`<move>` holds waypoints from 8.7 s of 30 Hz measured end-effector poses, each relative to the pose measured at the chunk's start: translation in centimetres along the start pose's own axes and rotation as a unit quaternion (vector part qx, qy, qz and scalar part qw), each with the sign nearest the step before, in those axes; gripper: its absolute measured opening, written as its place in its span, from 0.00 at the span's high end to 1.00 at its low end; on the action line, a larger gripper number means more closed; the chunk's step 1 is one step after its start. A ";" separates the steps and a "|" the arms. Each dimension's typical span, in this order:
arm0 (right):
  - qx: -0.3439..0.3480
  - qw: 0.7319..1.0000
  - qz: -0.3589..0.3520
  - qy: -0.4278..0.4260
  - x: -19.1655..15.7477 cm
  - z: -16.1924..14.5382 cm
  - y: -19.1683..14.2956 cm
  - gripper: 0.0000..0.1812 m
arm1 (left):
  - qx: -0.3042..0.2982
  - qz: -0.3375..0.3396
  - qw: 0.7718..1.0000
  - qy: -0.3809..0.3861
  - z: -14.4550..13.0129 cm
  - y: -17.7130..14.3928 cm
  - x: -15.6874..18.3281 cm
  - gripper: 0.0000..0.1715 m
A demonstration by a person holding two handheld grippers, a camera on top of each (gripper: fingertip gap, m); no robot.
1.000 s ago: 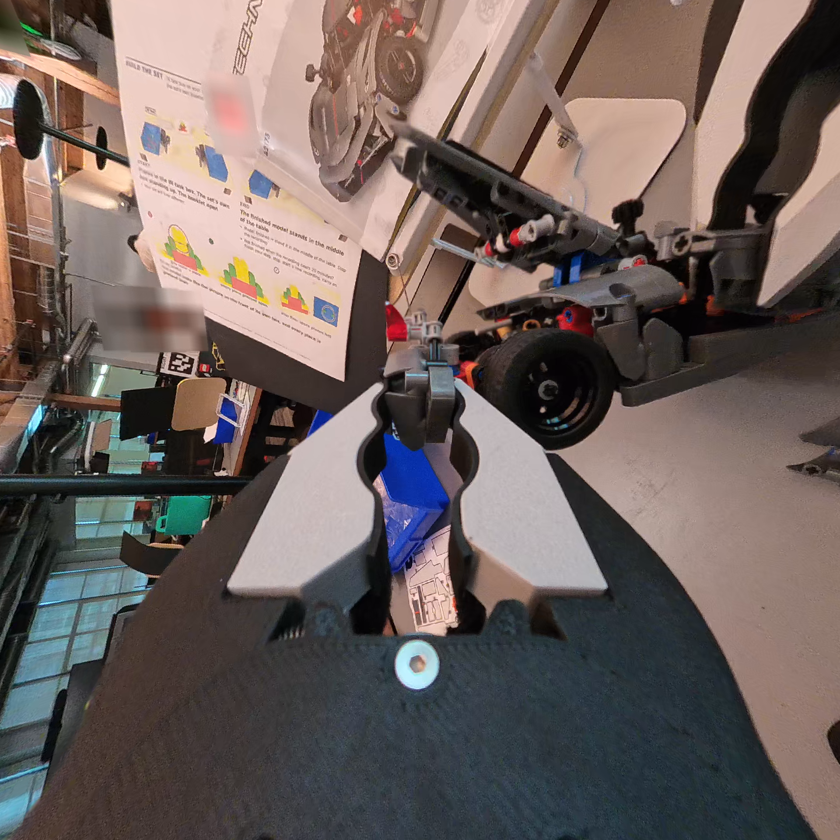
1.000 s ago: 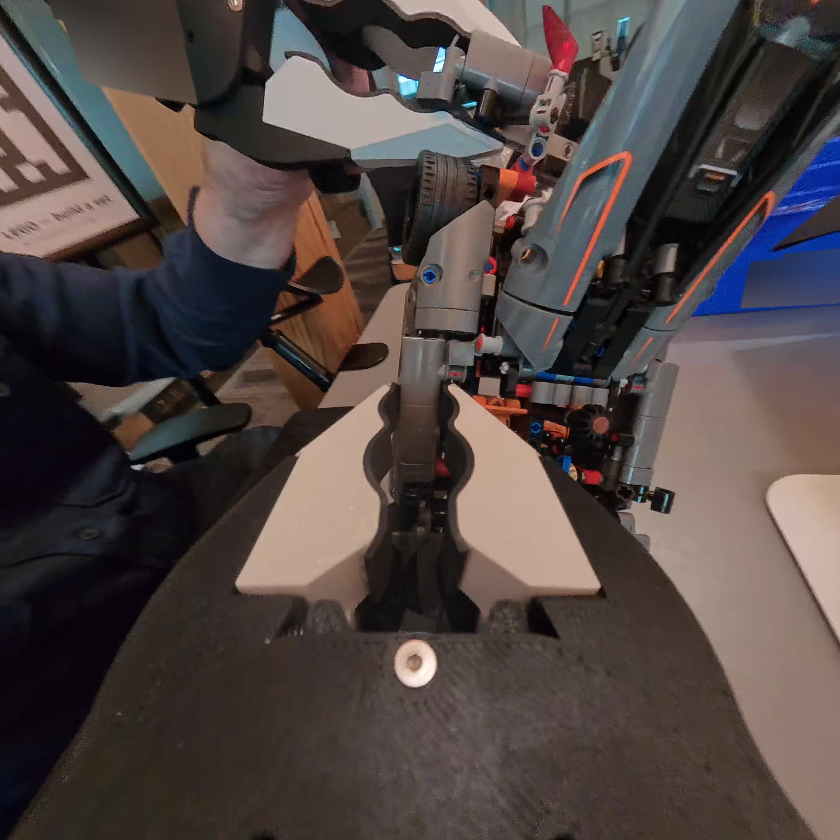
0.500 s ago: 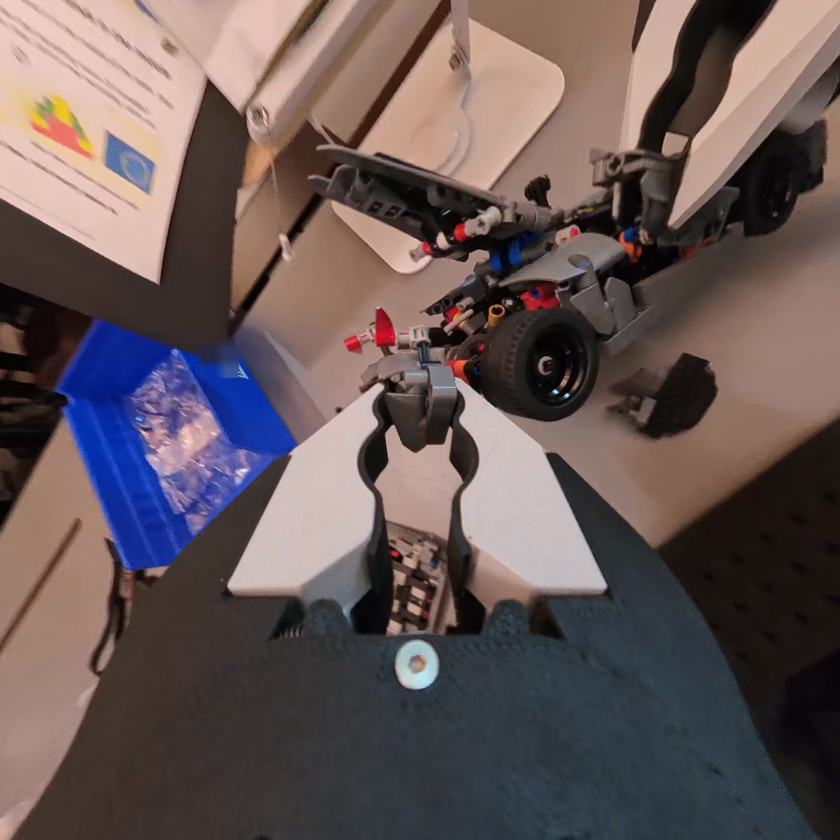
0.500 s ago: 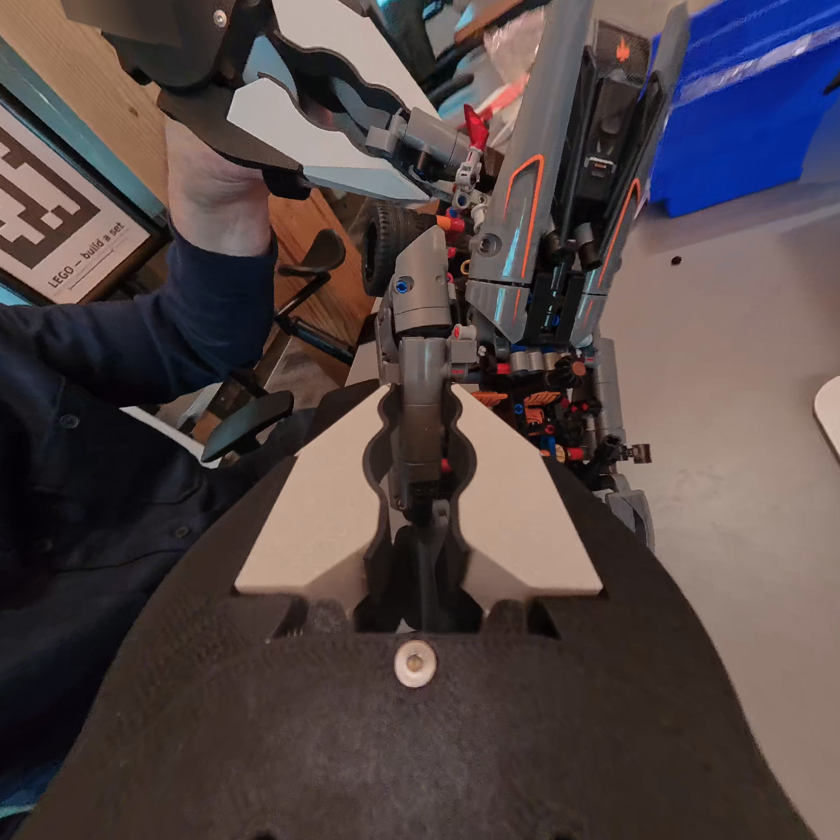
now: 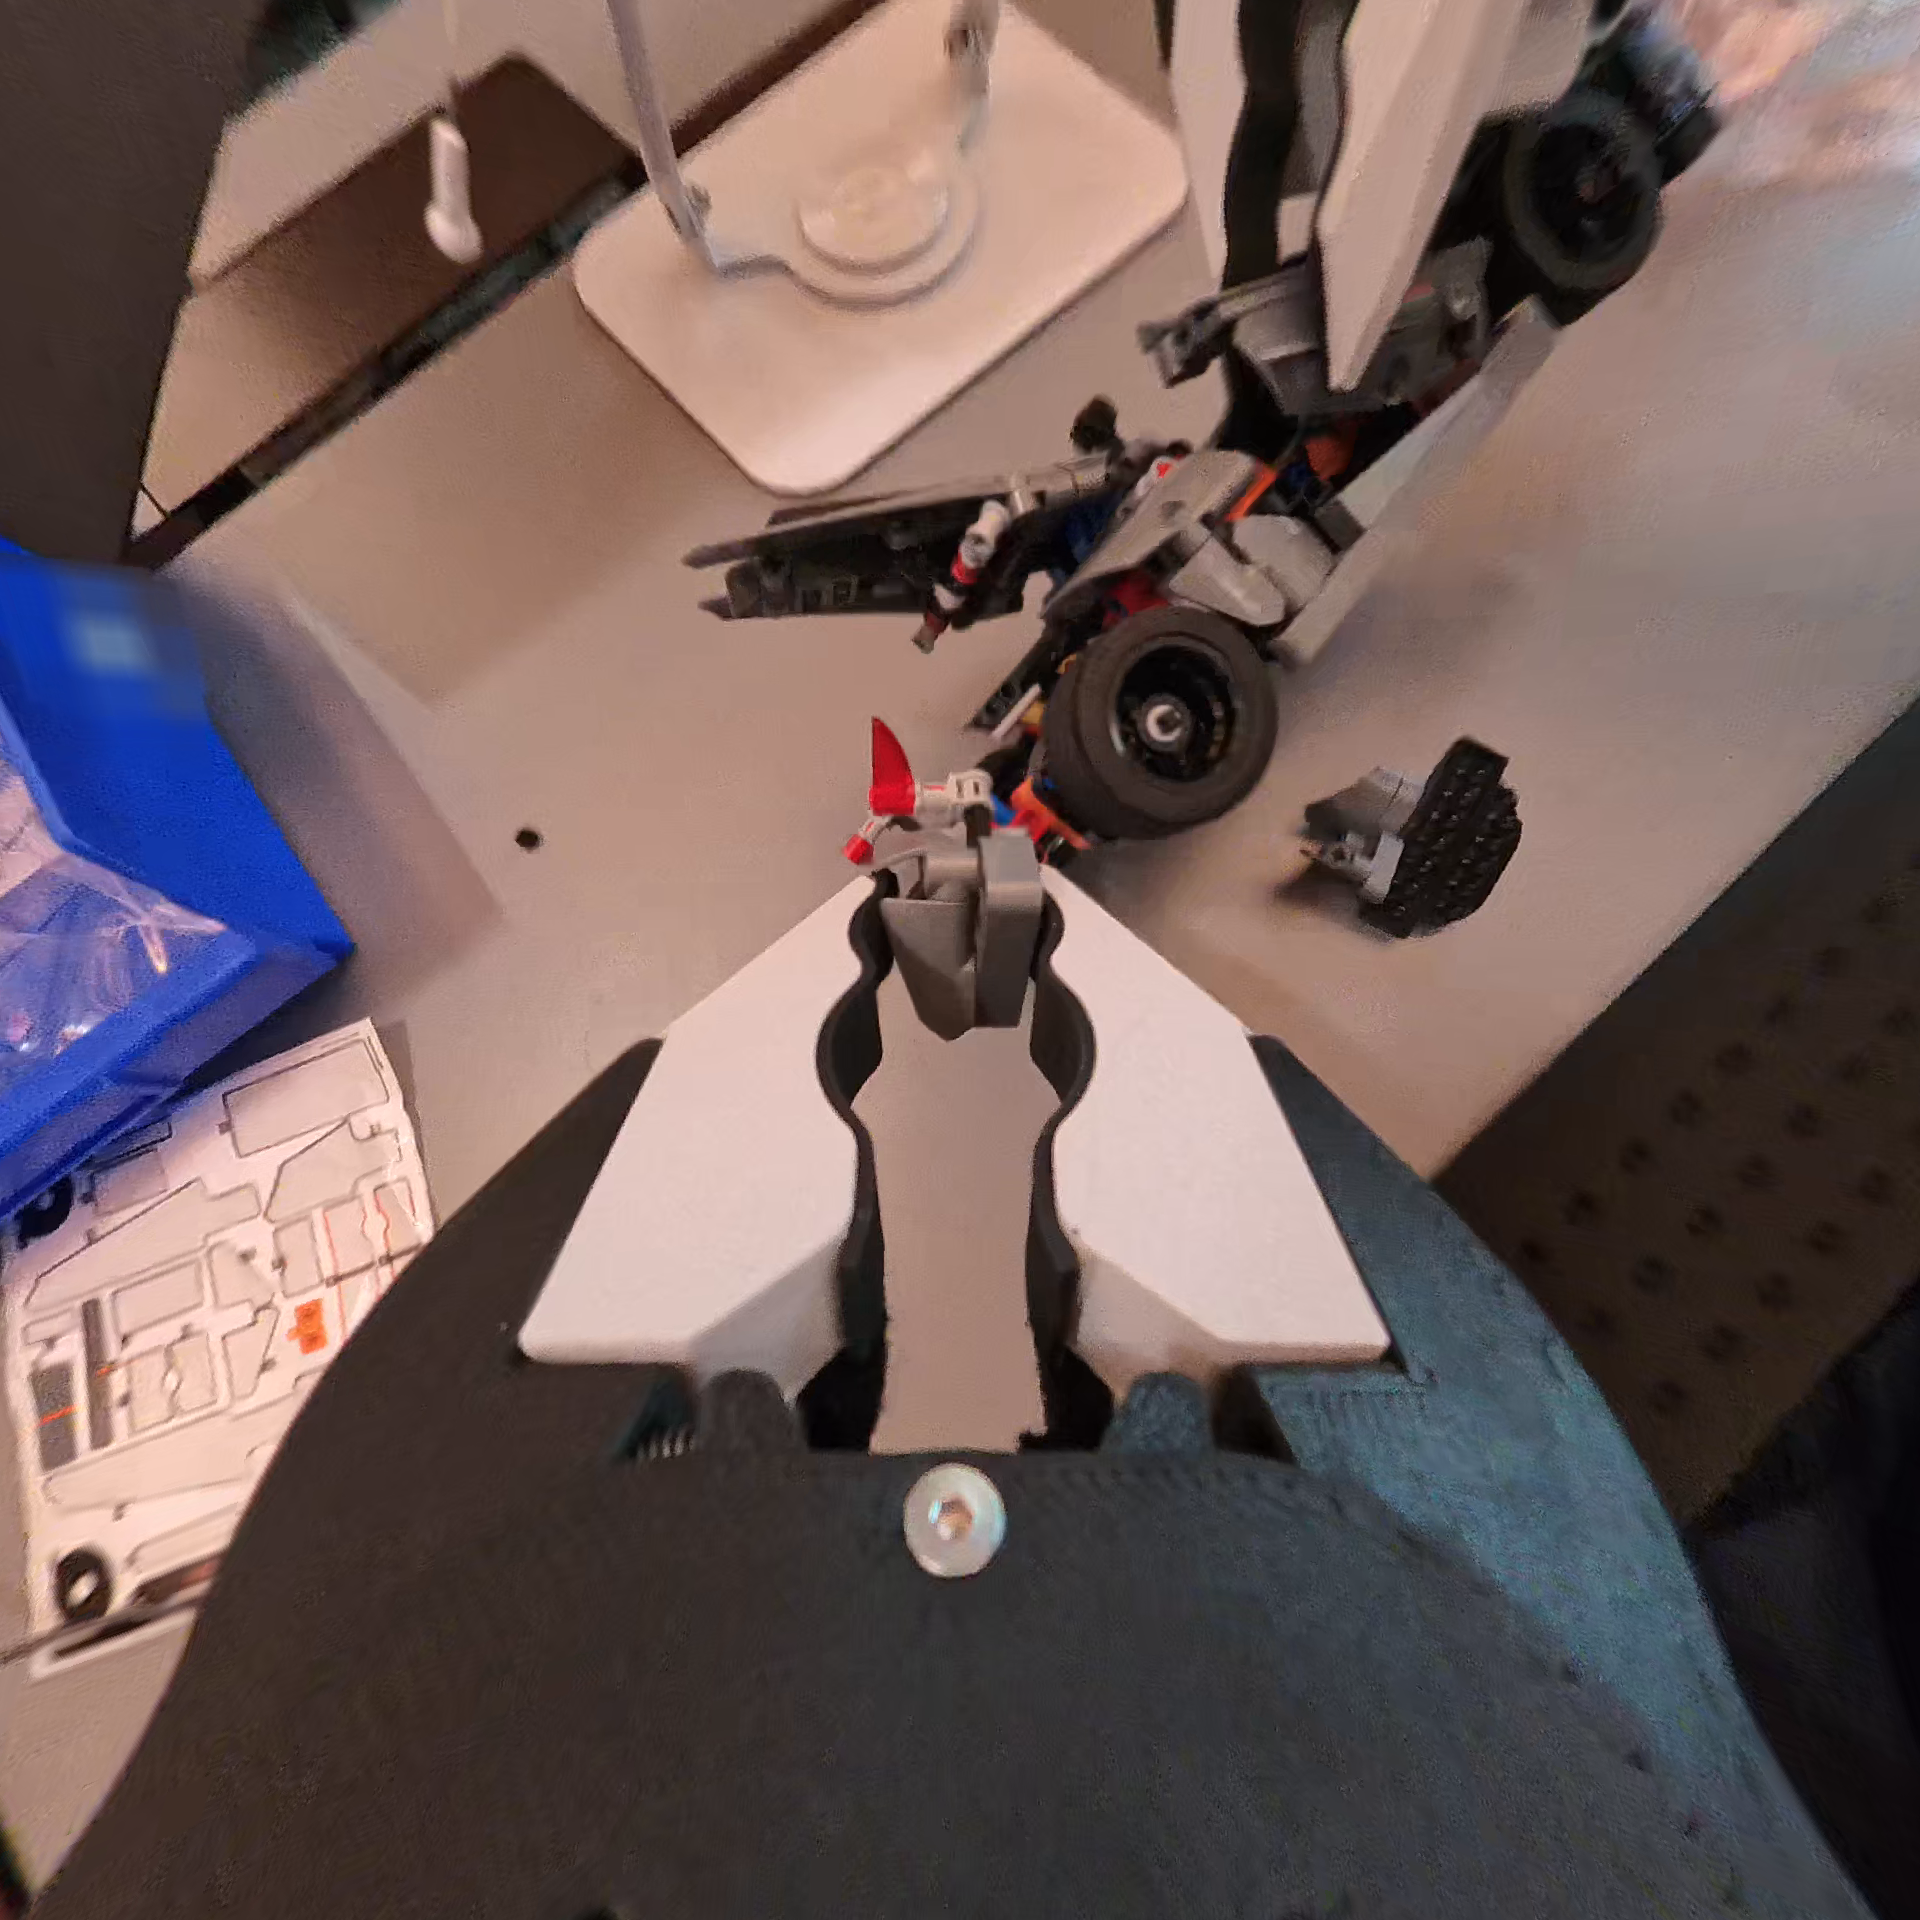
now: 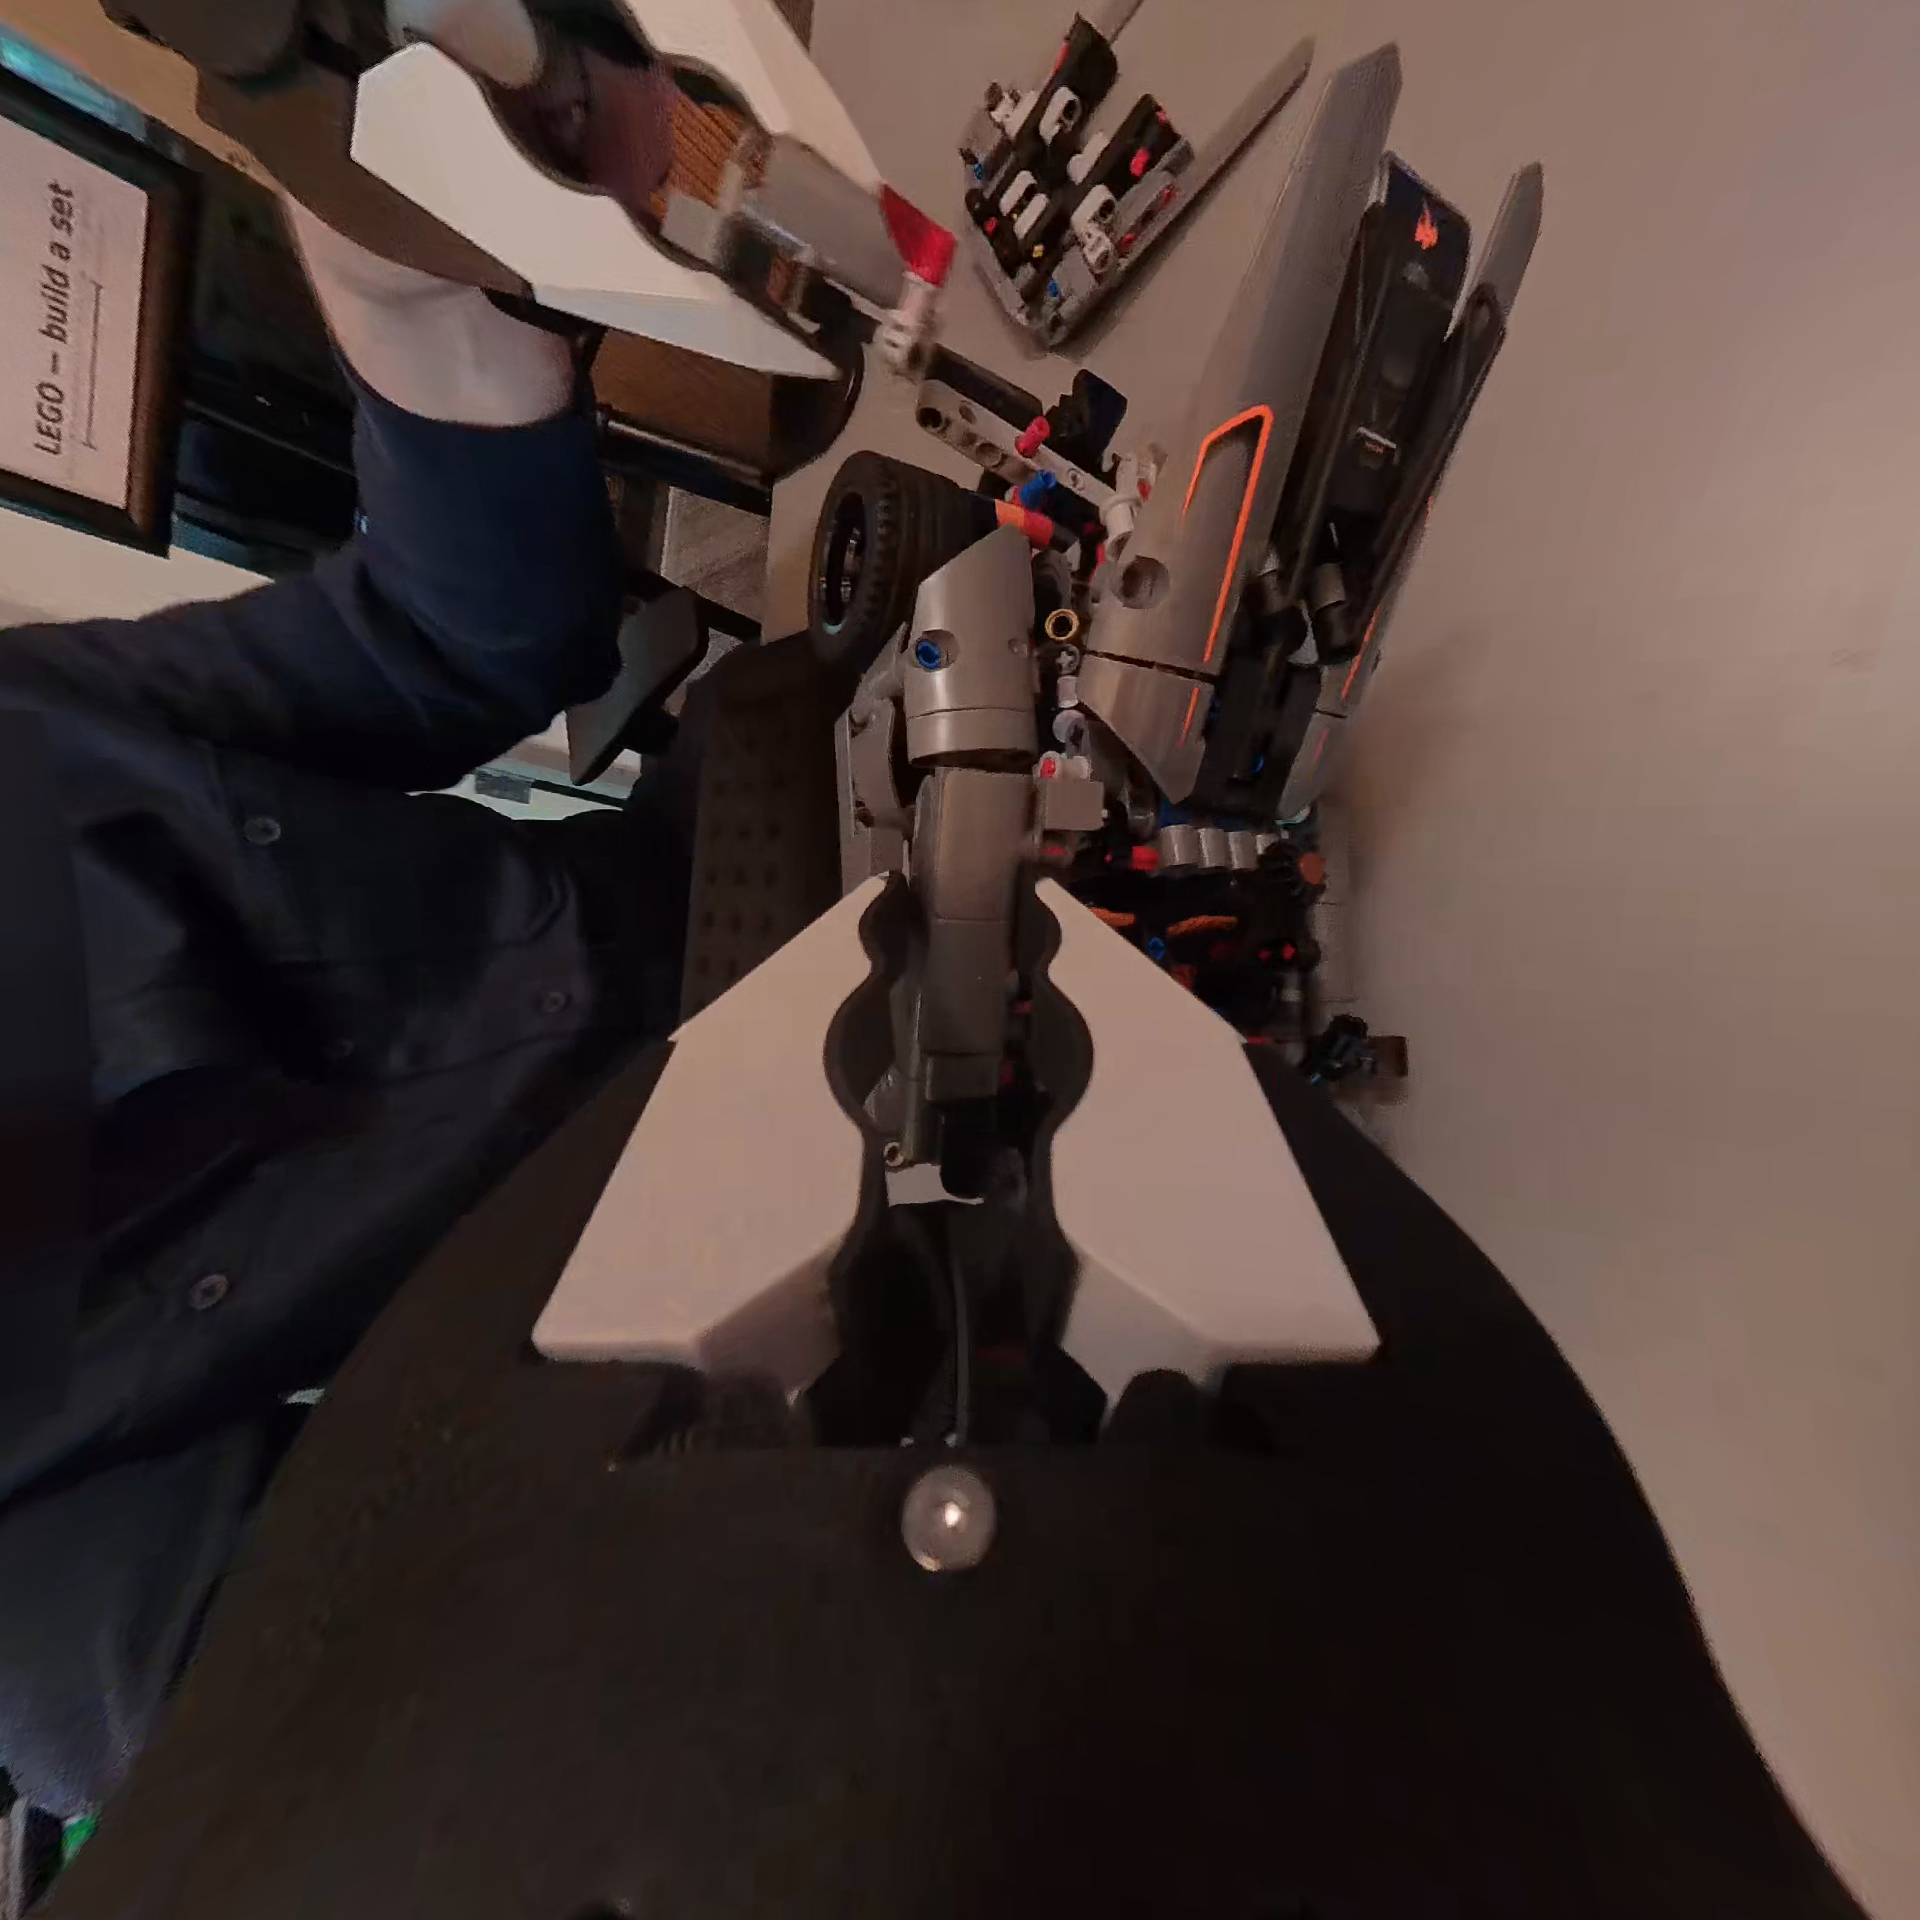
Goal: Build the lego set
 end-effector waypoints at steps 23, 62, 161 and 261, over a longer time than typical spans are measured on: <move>-0.005 0.991 -0.126 -0.042 1.6 2.2 -2.5 0.80 | 0.063 -0.013 0.998 -0.020 -3.4 8.1 -1.0 0.71; -0.150 0.884 -0.350 -0.272 0.0 3.9 6.0 0.75 | 0.045 0.011 0.989 0.143 -2.9 8.1 -0.6 0.76; -0.091 0.896 -0.336 -0.275 -3.9 6.1 4.6 0.87 | 0.123 -0.026 0.992 -0.021 -4.3 6.4 2.2 0.55; 0.000 0.889 -0.384 -0.248 -9.0 -1.1 -2.2 0.65 | 0.221 -0.127 0.967 0.027 3.6 7.8 7.1 0.68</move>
Point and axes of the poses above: each gripper's, where its closed fingertips meet, y out along the fingers, z out of its top, x = y × z across the jaws, the point moved 5 cm from there along -y, back along the fingers, and after that the axes turned 4 degrees about z, right-handed, at the moved point
